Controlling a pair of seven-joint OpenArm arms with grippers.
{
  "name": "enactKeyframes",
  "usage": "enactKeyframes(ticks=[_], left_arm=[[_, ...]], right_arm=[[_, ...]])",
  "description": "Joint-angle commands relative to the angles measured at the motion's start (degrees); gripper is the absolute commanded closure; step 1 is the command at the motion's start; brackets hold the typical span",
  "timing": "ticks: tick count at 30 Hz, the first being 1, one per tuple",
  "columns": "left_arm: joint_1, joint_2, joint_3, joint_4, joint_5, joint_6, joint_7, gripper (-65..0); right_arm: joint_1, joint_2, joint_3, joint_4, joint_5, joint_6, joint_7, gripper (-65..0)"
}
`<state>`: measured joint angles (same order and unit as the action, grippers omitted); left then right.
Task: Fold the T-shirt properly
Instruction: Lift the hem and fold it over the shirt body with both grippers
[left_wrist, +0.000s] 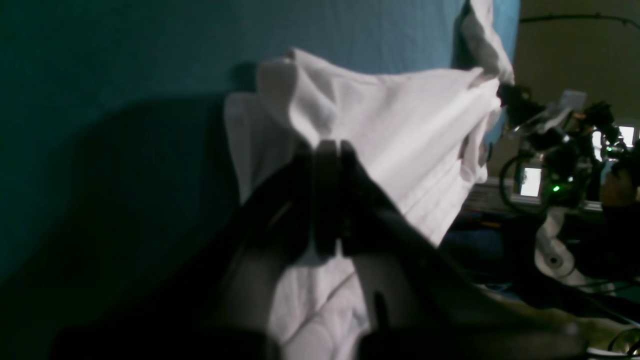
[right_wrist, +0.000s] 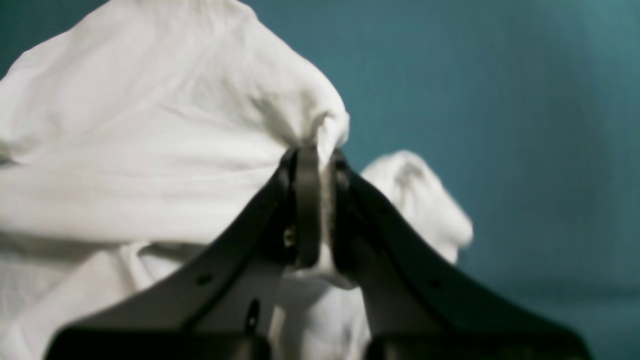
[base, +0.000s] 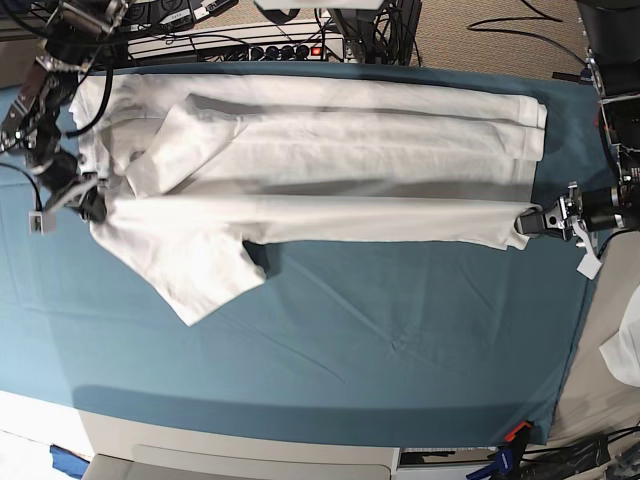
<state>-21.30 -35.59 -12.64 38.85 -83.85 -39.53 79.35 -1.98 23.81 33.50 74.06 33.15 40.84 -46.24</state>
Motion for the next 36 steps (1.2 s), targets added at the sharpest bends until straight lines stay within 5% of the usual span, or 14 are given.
enactKeyframes(ticks=[1, 20, 36], left_arm=[[-1.2, -1.7, -0.3, 0.8, -1.1, -0.5, -0.2, 0.0], [2.0, -1.7, -5.1, 7.7, -1.1, -0.5, 0.6, 0.0], [7.1, -1.7, -7.5, 9.0, -1.1, -0.5, 0.6, 0.0]], right_arm=[[-0.3, 1.9, 1.2, 1.0, 0.3, -0.8, 1.2, 0.0], [-4.2, 1.7, 1.5, 1.0, 4.0, -0.8, 4.0, 0.0], [-7.9, 1.7, 1.5, 14.8, 8.0, -0.8, -4.7, 0.0]])
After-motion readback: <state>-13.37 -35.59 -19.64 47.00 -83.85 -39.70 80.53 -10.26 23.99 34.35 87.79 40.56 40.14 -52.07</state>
